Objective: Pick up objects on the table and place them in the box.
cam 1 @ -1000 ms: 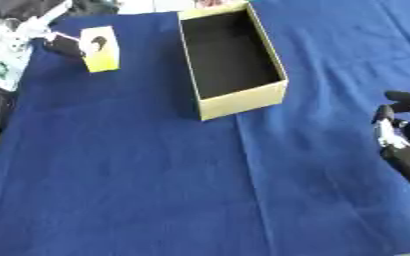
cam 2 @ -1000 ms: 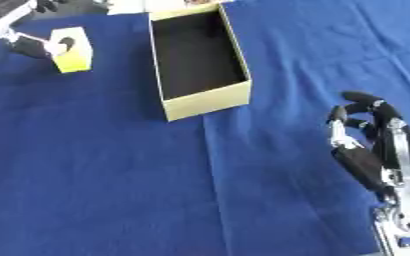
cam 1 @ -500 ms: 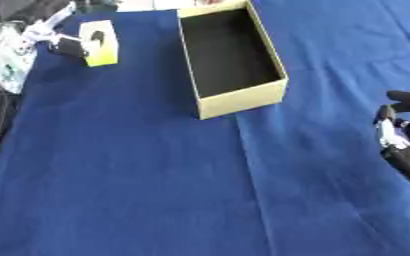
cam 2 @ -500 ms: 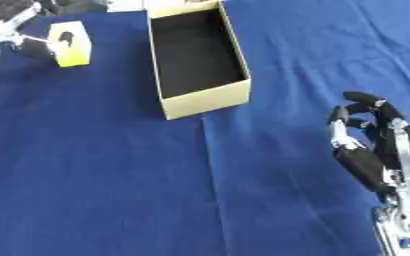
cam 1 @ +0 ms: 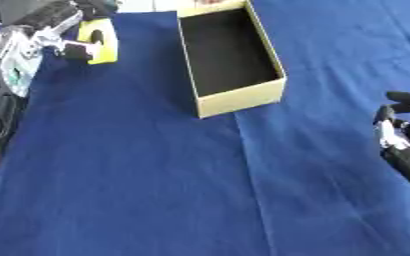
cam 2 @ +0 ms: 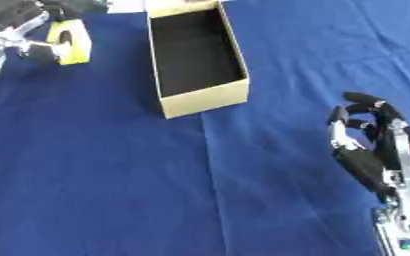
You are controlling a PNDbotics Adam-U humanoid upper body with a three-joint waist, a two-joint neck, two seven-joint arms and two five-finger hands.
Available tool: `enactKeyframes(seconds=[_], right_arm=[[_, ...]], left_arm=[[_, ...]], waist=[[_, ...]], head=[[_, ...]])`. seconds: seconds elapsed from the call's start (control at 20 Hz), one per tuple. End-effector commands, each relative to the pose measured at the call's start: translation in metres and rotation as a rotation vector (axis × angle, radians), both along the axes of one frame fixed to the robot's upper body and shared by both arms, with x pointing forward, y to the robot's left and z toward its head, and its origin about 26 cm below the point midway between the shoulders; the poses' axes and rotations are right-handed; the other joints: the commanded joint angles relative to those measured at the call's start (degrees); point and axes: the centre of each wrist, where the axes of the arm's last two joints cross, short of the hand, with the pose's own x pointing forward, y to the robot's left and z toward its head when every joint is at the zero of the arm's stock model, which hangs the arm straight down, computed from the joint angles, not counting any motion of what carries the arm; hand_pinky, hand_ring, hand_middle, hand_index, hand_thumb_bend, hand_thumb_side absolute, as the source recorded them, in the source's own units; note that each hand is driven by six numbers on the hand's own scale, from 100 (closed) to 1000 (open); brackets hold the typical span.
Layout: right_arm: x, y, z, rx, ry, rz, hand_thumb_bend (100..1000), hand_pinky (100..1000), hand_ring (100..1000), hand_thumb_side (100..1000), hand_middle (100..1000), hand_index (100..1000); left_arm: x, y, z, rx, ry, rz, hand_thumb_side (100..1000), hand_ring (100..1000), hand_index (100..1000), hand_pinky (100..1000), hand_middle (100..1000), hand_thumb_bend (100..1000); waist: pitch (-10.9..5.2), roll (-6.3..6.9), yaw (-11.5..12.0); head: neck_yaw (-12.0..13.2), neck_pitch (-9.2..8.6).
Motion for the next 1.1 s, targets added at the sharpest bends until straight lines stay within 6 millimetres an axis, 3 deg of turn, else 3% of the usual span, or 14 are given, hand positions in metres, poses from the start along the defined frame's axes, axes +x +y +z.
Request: enactKeyframes(seconds=[0.05,0.4,0.7,1.1], right_arm=[[-0.002,-0.004,0.007,-0.019,-0.024,-0.006,100,689,957,291,528,750],[-0.002,-0.006,0.005,-0.024,-0.018,-0.010,100,689,958,295,527,750],[-0.002,-0.006,0.004,-0.024,-0.018,-0.010,100,689,958,295,527,750],[-0.002,-0.006,0.004,-0.023,-0.018,-0.008,100,689,958,299,527,749]], left_arm=[[-0.009,0.019,0.031,-0.002,-0.049,0.017,235,825,924,835,831,327],[-0.019,0.033,0.054,0.000,-0.073,0.016,226,843,937,846,871,360],[-0.019,0.038,0.052,0.023,-0.034,0.021,254,854,946,853,888,375],[-0.015,0.035,0.046,0.078,0.070,0.017,376,848,941,842,874,421]], waist=[[-1.78,-0.26,0.2],[-2.41,0.03,0.6],[-2.50,0.09,0.5],[-2.60,0.00,0.5]], head=[[0.1,0.24],[0.0,0.65],[0.0,0.68],[0.1,0.71]])
